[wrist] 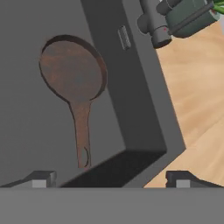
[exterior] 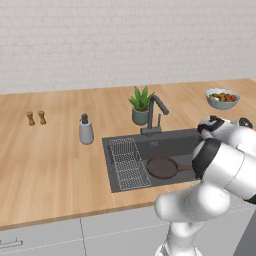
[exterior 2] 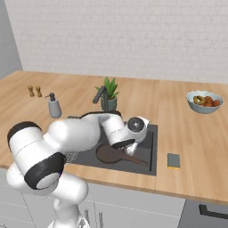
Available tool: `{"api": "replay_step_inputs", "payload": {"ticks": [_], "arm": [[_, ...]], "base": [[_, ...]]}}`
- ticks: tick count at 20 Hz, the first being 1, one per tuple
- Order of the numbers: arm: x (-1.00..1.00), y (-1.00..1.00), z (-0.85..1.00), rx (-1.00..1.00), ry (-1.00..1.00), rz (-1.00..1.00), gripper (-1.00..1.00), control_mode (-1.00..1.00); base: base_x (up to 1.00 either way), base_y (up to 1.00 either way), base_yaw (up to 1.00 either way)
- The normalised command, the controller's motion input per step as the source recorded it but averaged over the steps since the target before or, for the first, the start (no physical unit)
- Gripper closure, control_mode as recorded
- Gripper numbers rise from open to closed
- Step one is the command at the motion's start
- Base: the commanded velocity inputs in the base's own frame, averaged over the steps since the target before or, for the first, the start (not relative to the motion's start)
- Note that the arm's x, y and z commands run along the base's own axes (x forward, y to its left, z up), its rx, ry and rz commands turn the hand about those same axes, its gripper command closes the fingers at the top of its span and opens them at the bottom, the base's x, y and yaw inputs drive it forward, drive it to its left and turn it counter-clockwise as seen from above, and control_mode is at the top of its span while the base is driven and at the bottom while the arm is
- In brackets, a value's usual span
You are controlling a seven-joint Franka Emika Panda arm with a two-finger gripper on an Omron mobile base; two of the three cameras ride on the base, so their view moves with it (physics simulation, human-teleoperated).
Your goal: Pick the pan and sponge and place them into the sink. Then turn on the water.
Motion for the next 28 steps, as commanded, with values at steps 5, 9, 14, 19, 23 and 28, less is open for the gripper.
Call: {"api": "replay_step_inputs", "payload": {"ticks": [5,9,14,19,23,28], "arm": [[-0.41,-0.29,0.93,0.0,0.04,-0.09,-1.0,-1.0],[-0.48,-0.24,0.73,0.02,0.09,-0.17,-1.0,-1.0],[-0.56,-0.34,0.22,0.12,0.03,-0.44,-1.0,-1.0],[-0.28,-0.11,0.01,0.11,0.06,-0.52,-1.0,-1.0],[-0.04,-0.12,0.0,0.11,0.1,-0.45,-1.0,-1.0],[0.0,-0.36,-0.02,0.17,0.15,-0.21,-1.0,-1.0]], "base": [[0.0,0.0,0.0],[0.0,0.0,0.0],[0.0,0.0,0.0],[0.0,0.0,0.0],[0.0,0.0,0.0],[0.0,0.0,0.0]]}}
